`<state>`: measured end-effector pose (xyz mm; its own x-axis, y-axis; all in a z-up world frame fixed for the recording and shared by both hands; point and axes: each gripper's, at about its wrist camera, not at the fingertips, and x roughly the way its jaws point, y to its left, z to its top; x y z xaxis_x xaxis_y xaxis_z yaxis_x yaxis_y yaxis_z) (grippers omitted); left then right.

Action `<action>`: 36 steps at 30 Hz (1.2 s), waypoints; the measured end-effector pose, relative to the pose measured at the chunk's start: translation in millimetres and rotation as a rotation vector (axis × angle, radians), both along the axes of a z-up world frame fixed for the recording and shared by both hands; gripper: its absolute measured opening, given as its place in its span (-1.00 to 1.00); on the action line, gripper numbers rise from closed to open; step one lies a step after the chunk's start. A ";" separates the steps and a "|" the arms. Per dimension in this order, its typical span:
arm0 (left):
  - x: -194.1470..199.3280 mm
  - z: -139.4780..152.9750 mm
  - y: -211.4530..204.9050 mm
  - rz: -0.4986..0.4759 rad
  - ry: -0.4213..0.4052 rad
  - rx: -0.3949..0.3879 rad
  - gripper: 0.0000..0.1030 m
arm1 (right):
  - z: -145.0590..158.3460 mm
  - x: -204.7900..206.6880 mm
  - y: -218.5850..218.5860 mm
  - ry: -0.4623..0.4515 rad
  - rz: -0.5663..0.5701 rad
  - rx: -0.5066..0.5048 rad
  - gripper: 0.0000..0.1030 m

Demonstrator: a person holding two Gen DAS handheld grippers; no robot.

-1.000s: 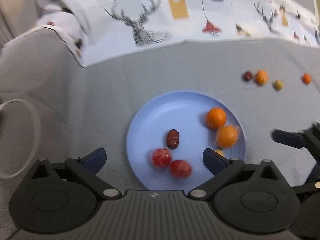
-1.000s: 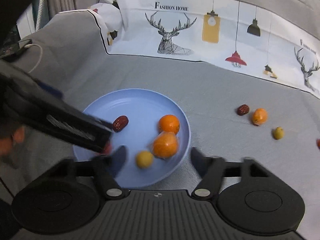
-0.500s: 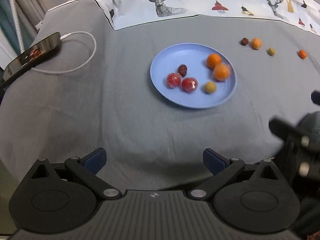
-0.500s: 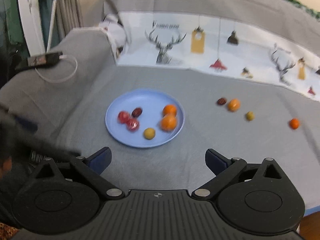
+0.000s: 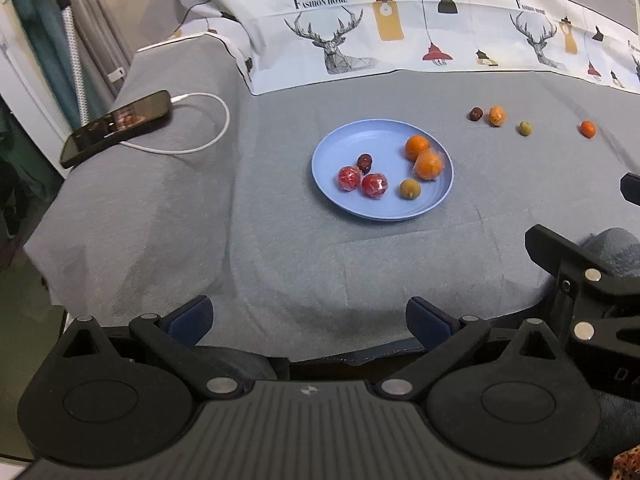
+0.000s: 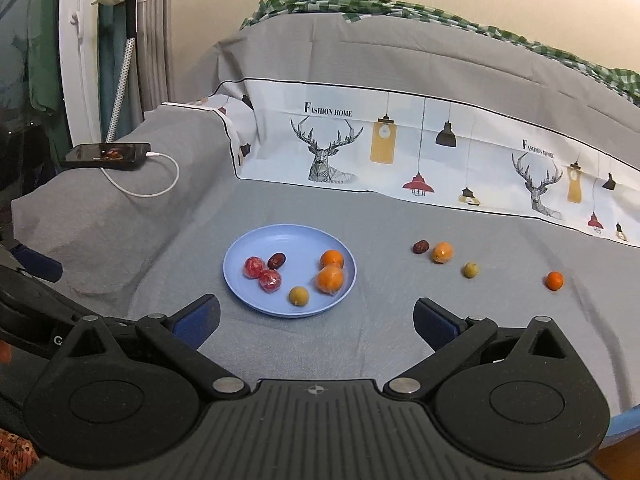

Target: Organize fruits

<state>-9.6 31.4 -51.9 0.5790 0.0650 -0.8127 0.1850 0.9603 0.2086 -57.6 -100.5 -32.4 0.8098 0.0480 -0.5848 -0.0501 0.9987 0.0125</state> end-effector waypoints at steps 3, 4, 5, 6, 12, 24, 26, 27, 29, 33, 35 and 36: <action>-3.5 3.3 1.8 0.008 -0.008 -0.009 0.99 | 2.9 -7.6 2.1 -0.014 0.007 -0.002 0.98; -5.0 4.7 1.3 0.009 -0.013 -0.007 0.99 | 4.4 -9.8 2.1 -0.020 0.010 -0.003 0.98; -6.4 5.5 0.8 0.009 -0.016 -0.004 0.99 | 5.1 -11.7 3.3 -0.025 0.011 -0.005 0.98; -7.5 6.3 0.3 0.008 -0.020 -0.001 0.99 | 6.0 -12.9 3.4 -0.030 0.012 -0.006 0.98; -10.0 7.3 -2.3 0.006 -0.018 0.006 0.99 | 8.0 -15.2 2.7 -0.022 -0.003 0.005 0.98; -4.5 7.0 -4.1 -0.009 -0.008 0.017 0.99 | 7.2 -14.2 5.6 -0.026 -0.020 -0.014 0.98; -4.5 7.6 -5.3 -0.015 -0.017 0.028 0.99 | 8.2 -15.4 5.0 -0.035 -0.024 -0.013 0.98; -5.0 7.3 -6.2 -0.017 -0.021 0.035 0.99 | 7.8 -16.2 4.8 -0.037 -0.026 -0.014 0.98; -4.7 5.7 -6.8 -0.018 -0.013 0.034 0.99 | 6.7 -16.2 4.0 -0.033 -0.028 -0.014 0.98; -3.3 4.7 -7.4 -0.022 -0.011 0.040 0.99 | 6.2 -14.5 4.0 -0.026 -0.033 -0.011 0.98; -2.6 3.8 -7.1 -0.025 -0.008 0.044 0.99 | 6.4 -13.9 3.0 -0.022 -0.032 -0.010 0.98; -2.3 3.4 -7.4 -0.027 -0.007 0.044 0.99 | 6.2 -13.3 2.5 -0.020 -0.033 -0.010 0.98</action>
<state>-12.0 23.9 -48.5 0.5867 0.0848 -0.8053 0.2094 0.9448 0.2521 -70.8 -98.0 -26.2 0.8221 0.0159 -0.5691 -0.0177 0.9998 0.0023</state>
